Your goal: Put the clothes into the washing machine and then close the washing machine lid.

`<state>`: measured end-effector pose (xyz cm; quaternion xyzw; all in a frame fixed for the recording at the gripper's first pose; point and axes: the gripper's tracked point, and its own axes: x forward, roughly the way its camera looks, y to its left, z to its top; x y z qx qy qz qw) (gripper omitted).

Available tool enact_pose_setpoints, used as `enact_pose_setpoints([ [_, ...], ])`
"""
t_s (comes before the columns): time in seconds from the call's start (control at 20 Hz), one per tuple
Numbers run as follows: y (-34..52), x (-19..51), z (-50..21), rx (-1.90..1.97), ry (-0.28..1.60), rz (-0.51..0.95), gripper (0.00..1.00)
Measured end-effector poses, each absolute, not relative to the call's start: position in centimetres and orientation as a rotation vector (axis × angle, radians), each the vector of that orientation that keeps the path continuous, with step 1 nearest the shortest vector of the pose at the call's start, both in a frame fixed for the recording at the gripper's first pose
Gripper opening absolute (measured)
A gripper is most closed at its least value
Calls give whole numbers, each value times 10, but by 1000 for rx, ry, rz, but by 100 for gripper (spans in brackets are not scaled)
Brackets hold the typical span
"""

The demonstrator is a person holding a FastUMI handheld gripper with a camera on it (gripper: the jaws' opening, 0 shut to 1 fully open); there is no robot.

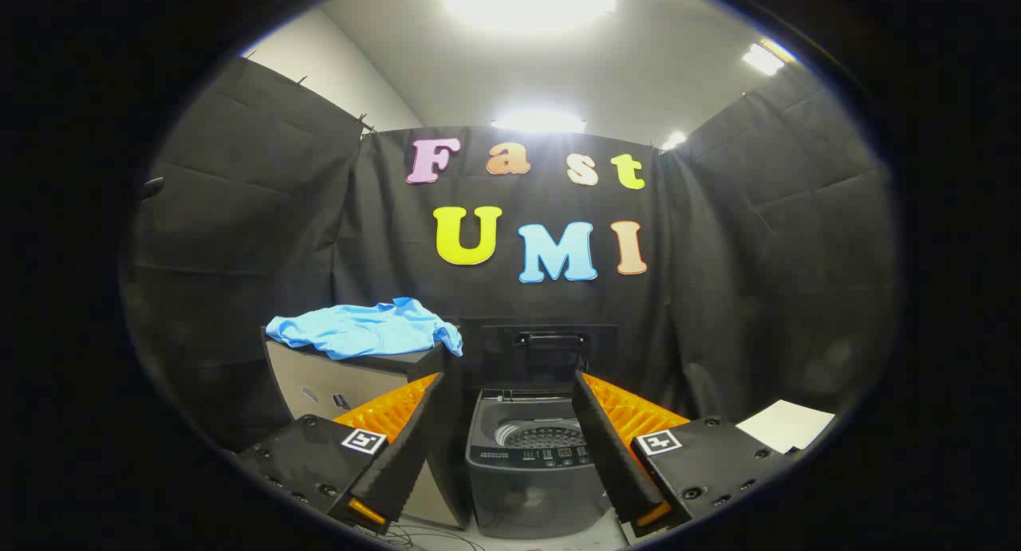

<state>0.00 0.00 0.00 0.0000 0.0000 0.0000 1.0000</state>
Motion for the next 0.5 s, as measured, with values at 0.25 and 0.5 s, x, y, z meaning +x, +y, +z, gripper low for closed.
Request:
enact_pose_setpoints([
  [0.25, 3, -1, -1, 2, 3, 2, 98],
  [0.5, -2, -2, 7, 3, -13, -17, 98],
])
